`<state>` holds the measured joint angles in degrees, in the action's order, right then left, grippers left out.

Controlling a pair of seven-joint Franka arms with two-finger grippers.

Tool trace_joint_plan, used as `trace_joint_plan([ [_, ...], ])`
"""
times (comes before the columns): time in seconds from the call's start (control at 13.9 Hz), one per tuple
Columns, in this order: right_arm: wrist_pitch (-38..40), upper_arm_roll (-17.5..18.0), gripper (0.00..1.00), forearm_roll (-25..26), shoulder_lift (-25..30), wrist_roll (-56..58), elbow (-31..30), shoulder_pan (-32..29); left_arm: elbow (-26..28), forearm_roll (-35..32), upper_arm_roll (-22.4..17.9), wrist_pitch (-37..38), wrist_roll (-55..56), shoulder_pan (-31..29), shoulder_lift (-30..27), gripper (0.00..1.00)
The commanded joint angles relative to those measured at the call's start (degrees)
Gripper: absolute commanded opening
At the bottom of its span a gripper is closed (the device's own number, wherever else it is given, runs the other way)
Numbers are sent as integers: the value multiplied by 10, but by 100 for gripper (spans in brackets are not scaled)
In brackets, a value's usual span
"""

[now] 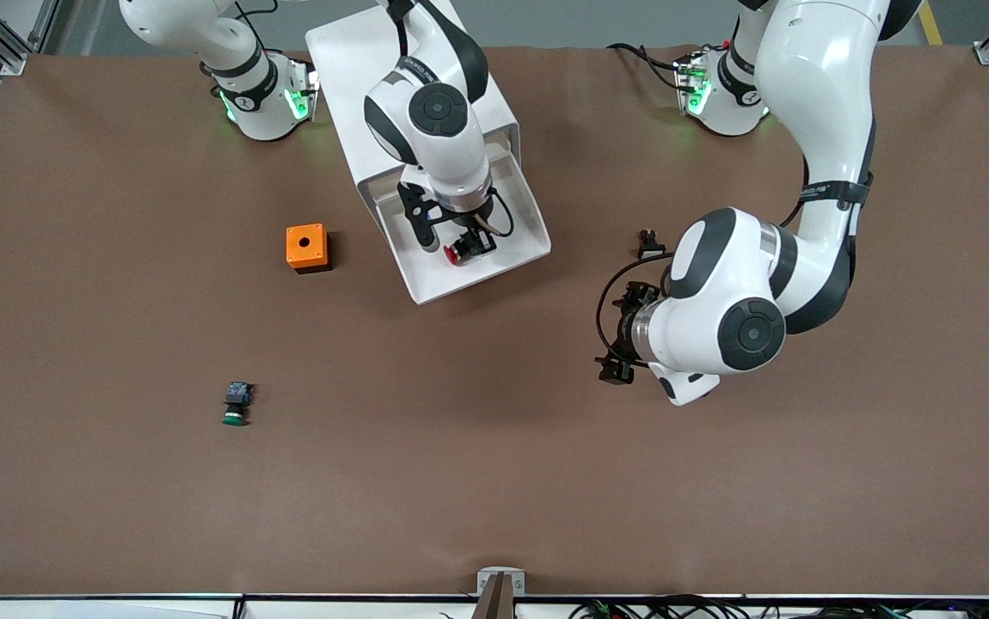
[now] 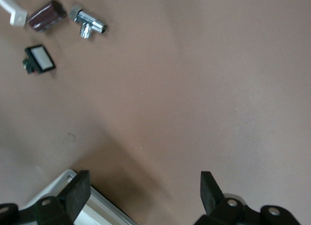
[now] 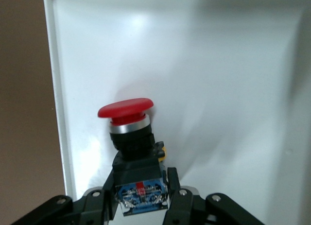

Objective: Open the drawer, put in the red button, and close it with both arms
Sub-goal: 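Carry the red button over the open drawer with the right gripper, then lower the red button into the drawer and open the right gripper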

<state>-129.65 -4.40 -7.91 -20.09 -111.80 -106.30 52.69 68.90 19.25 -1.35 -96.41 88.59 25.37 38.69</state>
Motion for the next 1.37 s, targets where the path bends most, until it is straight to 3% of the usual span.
trace_joint_plan([
  [0.0, 4, -6, 100, -6, 5, 3, 6, 4, 17, -10, -1, -25, -108, 2, -11, 99],
  [0.22, 60, -8, 100, -6, 5, 62, 43, -14, 23, -11, -2, -55, -177, 25, 1, 99],
  [0.5, 211, -8, 100, -8, 7, 231, 135, -85, 58, -27, -1, -184, -202, 89, 34, 100],
  [0.72, 334, -10, 100, -7, 11, 444, 196, -158, 66, -70, -1, -185, -277, 136, 46, 100],
  [0.94, 424, -14, 100, 0, 16, 645, 245, -240, 68, -72, 27, -185, -319, 147, 44, 100],
  [1.3, 489, -14, 100, 58, 39, 885, 265, -351, 98, -72, 41, -185, -326, 185, 36, 100],
])
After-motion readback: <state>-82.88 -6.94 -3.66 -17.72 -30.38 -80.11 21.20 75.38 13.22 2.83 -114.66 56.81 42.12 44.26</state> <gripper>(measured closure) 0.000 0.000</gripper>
